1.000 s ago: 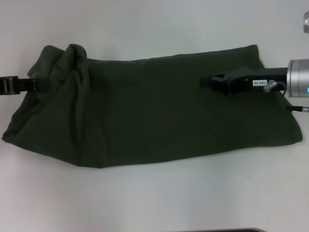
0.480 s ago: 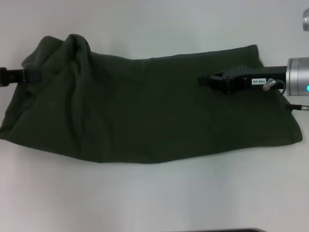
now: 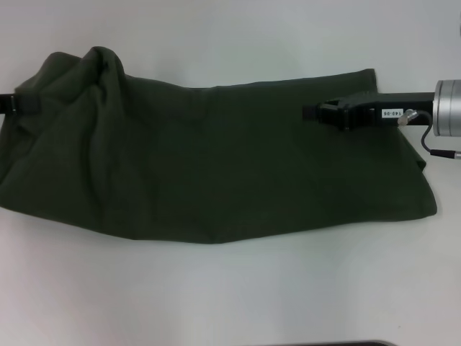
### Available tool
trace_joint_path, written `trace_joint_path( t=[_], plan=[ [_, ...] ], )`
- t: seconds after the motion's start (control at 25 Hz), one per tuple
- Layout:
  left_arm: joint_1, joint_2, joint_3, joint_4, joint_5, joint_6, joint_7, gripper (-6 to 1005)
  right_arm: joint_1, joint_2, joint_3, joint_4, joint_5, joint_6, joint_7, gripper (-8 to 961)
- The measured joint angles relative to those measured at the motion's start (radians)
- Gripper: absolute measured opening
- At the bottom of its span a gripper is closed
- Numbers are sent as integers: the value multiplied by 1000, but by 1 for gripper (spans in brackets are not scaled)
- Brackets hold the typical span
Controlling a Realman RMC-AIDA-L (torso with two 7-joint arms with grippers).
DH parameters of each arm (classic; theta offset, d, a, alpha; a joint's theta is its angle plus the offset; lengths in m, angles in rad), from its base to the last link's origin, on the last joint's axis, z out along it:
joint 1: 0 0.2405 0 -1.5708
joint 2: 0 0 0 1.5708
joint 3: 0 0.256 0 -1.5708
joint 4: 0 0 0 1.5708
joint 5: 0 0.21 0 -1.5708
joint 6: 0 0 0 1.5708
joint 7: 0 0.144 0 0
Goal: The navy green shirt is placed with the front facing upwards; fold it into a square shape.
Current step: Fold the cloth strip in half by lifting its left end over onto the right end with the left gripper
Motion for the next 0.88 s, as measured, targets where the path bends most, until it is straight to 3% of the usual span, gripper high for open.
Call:
trace_joint_path(
  t=[0.32,0.88],
  plan=[
    [-6,56,-26,-68,0,-22,9,82,2,-7,59,-2,0,2,1,17],
    [-5,68,-30,-77,3,-34,15,96,-14,-24,189,-2,0,-1,-6,19]
  ],
)
